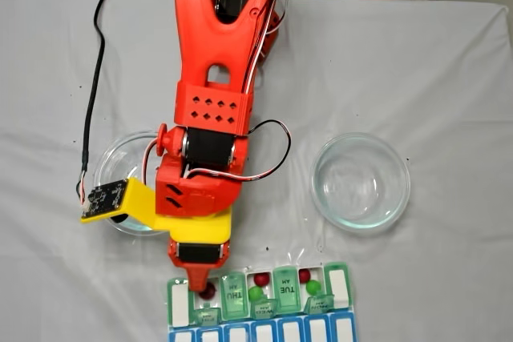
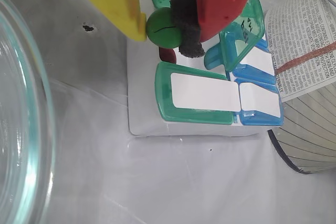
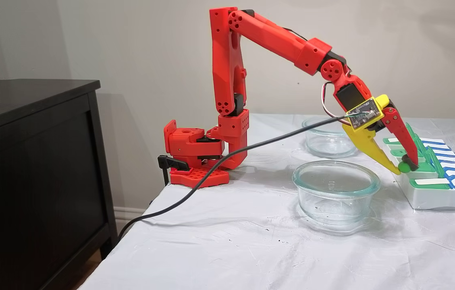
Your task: Sort medicines into box.
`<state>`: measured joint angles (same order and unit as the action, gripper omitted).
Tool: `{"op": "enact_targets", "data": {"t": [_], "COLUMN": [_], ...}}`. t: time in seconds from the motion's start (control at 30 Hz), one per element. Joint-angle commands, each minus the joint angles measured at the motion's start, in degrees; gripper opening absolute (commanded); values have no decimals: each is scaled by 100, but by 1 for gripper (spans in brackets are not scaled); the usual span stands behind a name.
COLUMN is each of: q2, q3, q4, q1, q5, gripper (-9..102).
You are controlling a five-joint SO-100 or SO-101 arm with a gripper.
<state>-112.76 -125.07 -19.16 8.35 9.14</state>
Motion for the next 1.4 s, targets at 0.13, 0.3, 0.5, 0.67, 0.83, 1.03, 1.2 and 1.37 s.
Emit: {"op": "enact_targets", "data": {"t": [0.13, 0.3, 0.5, 0.67, 0.83, 1.03, 1.2, 1.37], "q2": [0, -79, -18, -35, -114, -220, -1028, -2566], "q3": [519, 334, 229, 185, 53, 70, 132, -360], "q4": [879, 1011, 1248, 1450, 1582, 1477, 809, 369], "q1": [-176, -281, -299, -255, -281, -272, -255, -809], "q5": [211, 396, 457, 457, 598, 703, 1002, 1063], "gripper": [0, 0, 1, 14, 14, 16, 0, 0]}}
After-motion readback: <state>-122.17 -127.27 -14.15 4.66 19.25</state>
